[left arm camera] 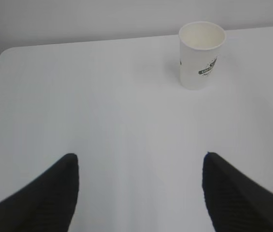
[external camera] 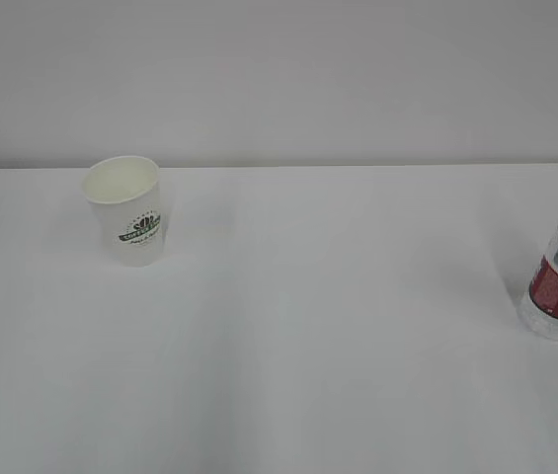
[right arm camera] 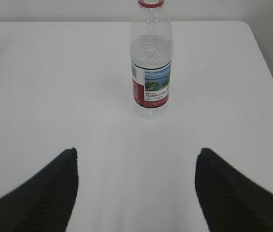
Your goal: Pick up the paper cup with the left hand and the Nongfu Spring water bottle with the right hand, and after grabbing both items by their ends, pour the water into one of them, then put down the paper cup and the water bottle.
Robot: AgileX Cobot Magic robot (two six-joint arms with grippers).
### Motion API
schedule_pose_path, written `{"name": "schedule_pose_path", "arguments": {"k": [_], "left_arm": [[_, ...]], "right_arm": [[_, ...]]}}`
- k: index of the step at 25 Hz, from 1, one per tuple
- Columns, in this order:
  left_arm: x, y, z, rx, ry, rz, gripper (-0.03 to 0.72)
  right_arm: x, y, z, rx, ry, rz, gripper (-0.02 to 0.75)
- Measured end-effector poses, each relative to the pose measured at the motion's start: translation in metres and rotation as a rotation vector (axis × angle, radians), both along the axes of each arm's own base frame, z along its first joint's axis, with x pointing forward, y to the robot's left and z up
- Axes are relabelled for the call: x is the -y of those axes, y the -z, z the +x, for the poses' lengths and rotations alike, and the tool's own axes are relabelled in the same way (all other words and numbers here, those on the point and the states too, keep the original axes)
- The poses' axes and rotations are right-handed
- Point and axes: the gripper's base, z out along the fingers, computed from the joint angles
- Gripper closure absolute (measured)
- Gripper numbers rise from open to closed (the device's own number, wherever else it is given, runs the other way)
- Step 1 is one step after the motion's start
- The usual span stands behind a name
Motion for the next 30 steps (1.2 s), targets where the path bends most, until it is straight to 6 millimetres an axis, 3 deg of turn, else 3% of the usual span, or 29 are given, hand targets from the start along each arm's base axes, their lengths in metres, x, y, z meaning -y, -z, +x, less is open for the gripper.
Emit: {"name": "schedule_pose_path", "arguments": {"k": [30], "left_arm": [[-0.001, -0.017, 0.057, 0.085, -0.015, -0.022, 0.109]], "right_arm": [[-0.003, -0.019, 0.056, 0.07, -0.017, -0.016, 0.181]]}}
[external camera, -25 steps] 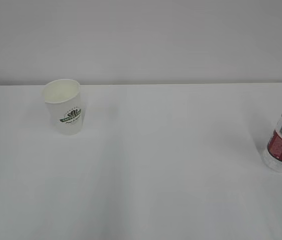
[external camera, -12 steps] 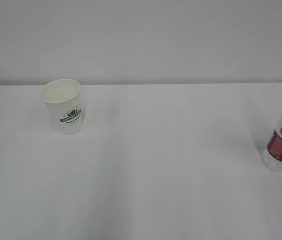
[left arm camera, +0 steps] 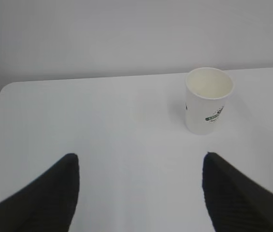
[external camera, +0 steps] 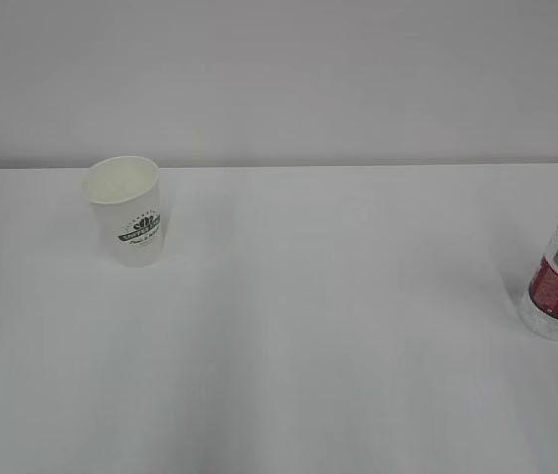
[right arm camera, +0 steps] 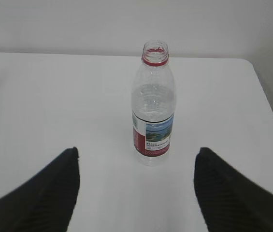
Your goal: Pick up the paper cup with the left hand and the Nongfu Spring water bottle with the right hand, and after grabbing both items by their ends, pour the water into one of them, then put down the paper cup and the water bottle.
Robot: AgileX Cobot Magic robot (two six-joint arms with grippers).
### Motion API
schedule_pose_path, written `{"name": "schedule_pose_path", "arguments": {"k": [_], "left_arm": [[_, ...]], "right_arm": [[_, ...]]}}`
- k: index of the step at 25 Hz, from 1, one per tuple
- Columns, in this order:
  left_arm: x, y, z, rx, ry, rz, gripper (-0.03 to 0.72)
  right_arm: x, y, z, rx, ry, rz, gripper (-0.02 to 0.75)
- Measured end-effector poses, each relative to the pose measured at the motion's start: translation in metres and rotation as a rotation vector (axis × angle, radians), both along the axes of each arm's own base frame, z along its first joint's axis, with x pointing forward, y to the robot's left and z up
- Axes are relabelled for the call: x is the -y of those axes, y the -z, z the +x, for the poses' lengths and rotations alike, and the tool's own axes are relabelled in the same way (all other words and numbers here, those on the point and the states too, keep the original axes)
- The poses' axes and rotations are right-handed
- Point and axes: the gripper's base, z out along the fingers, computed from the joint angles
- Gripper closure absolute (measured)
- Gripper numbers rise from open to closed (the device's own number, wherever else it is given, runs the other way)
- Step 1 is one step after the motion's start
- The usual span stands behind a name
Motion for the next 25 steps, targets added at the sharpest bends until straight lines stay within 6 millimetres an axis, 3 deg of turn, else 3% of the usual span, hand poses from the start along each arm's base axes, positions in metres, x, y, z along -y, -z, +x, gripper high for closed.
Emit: {"name": "schedule_pose_path", "arguments": {"k": [25], "left_arm": [[-0.004, 0.005, 0.068, 0.023, -0.022, 0.027, 0.109]], "right_arm": [[-0.002, -0.004, 0.067, 0.055, -0.008, -0.022, 0.182]]}}
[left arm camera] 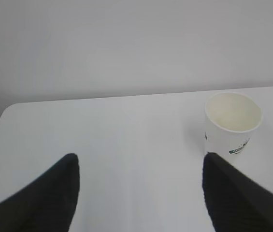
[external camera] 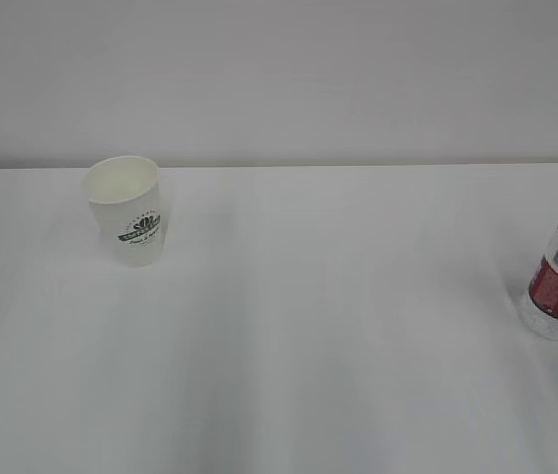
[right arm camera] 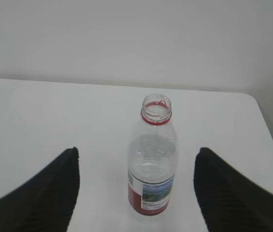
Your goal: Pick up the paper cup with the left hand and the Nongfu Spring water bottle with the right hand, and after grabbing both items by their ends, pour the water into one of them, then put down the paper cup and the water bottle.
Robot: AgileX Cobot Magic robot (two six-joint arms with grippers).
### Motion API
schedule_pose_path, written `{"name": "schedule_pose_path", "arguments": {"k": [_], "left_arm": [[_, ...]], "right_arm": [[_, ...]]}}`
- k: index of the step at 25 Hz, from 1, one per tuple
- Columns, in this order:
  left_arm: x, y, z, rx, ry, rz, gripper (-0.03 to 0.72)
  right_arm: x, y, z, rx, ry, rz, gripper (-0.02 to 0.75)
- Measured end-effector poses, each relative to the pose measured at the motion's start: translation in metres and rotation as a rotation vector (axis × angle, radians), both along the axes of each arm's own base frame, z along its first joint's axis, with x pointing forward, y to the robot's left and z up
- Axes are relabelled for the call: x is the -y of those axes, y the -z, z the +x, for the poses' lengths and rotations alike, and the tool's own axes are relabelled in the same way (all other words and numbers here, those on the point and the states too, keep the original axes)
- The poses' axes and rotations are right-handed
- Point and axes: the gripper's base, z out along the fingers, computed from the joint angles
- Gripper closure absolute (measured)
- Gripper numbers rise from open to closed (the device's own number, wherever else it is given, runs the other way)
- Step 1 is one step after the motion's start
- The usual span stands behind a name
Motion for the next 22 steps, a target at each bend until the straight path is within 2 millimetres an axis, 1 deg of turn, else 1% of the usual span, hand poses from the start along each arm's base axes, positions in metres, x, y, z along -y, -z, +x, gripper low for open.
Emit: {"name": "schedule_pose_path", "arguments": {"k": [6, 9, 12, 16, 19, 22], "left_arm": [[-0.001, 0.006, 0.017, -0.01, -0.003, 0.002, 0.109], [-0.001, 0.009, 0.026, -0.005, -0.005, 0.002, 0.109], [-0.001, 0.012, 0.035, 0.004, -0.008, 0.003, 0.109], [-0.002, 0.022, 0.05, -0.018, -0.01, 0.003, 0.109], [-0.002, 0.035, 0.06, -0.031, -0.014, 0.004, 0.118], [-0.003, 0.048, 0.067, -0.041, -0.017, 0.005, 0.135]], "right_arm": [[0.0, -0.004, 0.013, 0.067, -0.003, -0.009, 0.182], [-0.001, -0.002, 0.019, 0.077, -0.003, -0.008, 0.182], [-0.001, 0.009, 0.022, 0.067, -0.003, -0.01, 0.182], [-0.001, 0.024, 0.023, 0.06, -0.002, -0.007, 0.182], [-0.001, 0.032, 0.023, 0.071, 0.0, -0.003, 0.182], [-0.001, 0.037, 0.023, 0.086, 0.002, 0.002, 0.182]]}}
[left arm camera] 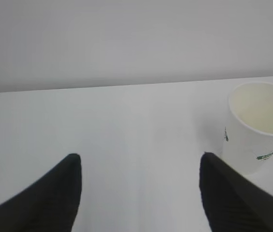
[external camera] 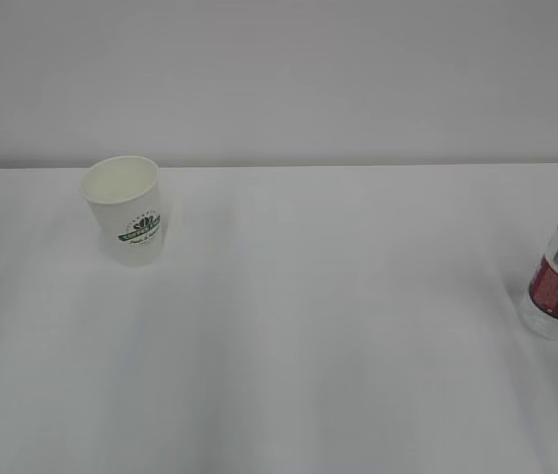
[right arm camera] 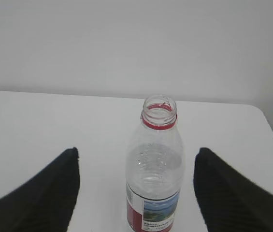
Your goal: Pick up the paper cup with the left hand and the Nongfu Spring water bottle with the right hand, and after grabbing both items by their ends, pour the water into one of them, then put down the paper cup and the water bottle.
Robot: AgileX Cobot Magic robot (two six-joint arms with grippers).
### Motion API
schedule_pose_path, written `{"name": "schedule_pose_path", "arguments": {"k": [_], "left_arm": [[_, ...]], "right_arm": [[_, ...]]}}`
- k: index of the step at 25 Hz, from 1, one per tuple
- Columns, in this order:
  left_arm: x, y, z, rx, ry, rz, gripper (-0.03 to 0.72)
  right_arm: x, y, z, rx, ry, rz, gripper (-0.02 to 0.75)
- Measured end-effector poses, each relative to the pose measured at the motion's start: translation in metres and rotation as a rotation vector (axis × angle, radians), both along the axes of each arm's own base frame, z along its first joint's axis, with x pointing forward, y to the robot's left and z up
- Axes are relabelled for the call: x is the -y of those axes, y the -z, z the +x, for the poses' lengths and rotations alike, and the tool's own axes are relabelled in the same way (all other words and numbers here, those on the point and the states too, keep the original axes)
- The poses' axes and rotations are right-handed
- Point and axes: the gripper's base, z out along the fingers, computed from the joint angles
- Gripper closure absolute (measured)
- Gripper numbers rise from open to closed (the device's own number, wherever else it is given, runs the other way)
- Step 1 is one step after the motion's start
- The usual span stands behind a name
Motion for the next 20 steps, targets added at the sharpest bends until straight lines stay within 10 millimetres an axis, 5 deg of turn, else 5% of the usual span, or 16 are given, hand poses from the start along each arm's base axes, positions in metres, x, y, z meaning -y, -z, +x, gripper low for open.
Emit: {"name": "schedule_pose_path", "arguments": {"k": [6, 20], "left_arm": [[0.005, 0.017, 0.003, -0.008, 0.022, 0.002, 0.146], [0.063, 0.074, -0.012, -0.024, 0.262, -0.032, 0.148]], "right_arm": [[0.0, 0.006, 0.001, 0.016, 0.002, 0.005, 0.182], [0.001, 0.02, 0.001, 0.038, 0.009, 0.013, 0.182]]}}
